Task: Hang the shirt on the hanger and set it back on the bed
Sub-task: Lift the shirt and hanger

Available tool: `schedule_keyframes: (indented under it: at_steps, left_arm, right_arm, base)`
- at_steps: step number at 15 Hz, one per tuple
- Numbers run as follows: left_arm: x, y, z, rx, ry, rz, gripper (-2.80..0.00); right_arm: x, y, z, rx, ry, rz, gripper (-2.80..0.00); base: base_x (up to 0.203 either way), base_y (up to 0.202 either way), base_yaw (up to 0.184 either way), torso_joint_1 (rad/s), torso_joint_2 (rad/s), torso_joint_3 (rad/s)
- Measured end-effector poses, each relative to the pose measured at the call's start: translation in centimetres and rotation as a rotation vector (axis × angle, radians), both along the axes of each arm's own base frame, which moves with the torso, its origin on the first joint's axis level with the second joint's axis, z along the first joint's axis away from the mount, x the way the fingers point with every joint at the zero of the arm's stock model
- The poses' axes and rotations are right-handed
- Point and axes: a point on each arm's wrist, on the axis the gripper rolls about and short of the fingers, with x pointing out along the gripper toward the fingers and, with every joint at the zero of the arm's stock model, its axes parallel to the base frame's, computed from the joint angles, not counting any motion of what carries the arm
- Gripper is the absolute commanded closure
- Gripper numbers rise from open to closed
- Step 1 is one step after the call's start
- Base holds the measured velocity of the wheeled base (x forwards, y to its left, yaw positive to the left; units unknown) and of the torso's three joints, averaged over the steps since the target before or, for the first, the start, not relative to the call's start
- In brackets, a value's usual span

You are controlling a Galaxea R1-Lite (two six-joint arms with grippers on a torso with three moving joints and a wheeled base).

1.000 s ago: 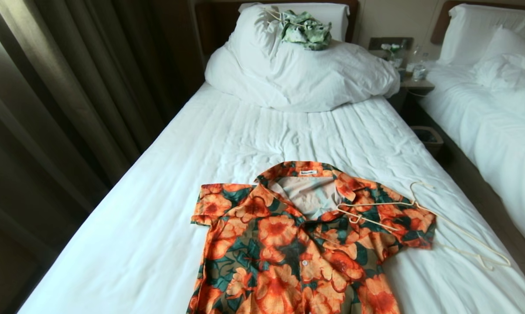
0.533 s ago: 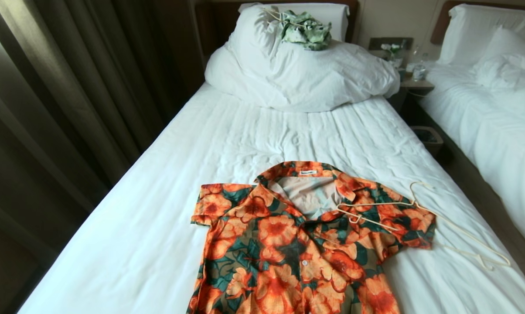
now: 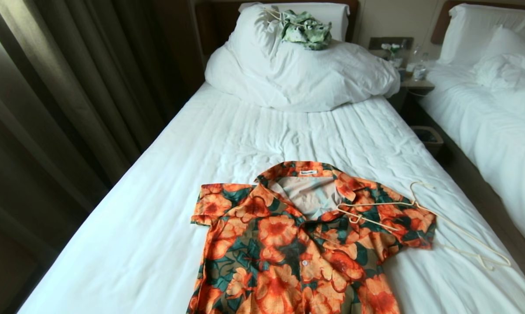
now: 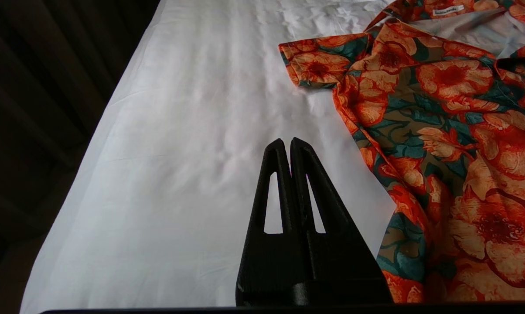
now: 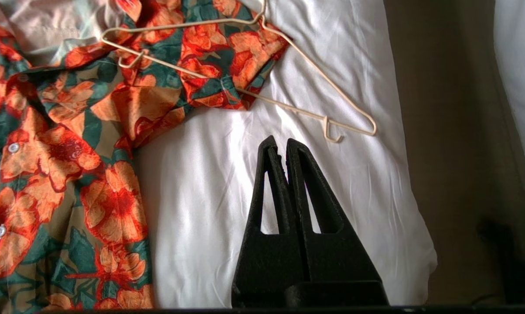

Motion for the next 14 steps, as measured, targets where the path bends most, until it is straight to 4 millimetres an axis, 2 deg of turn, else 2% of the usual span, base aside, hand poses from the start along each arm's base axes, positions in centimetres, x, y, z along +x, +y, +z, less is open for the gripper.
schedule_keyframes:
  at_steps: [3, 7, 12, 14]
  left_arm:
    - [0.0, 0.0, 0.0, 0.000, 0.001, 0.000, 0.00]
    - [0.0, 0.0, 0.0, 0.000, 0.001, 0.000, 0.00]
    - [0.0, 0.0, 0.0, 0.000, 0.000, 0.000, 0.00]
    - [0.0, 0.0, 0.0, 0.000, 0.001, 0.000, 0.00]
  right_arm:
    - [6.4, -0.9, 0.9, 0.032, 0.162, -0.027, 0.00]
    - [12.8, -3.3, 0.9, 0.162, 0.363, 0.004, 0.00]
    - [20.2, -8.9, -0.6, 0.346, 0.596, 0.011, 0.00]
    - [22.1, -11.4, -2.2, 0.367, 0.710, 0.065, 0.00]
  base:
    - [0.000, 0.000, 0.000, 0.000, 0.00, 0.000]
    - [0.000, 0.000, 0.000, 0.000, 0.00, 0.000]
    - [0.000, 0.000, 0.000, 0.000, 0.00, 0.000]
    - [0.000, 0.000, 0.000, 0.000, 0.00, 0.000]
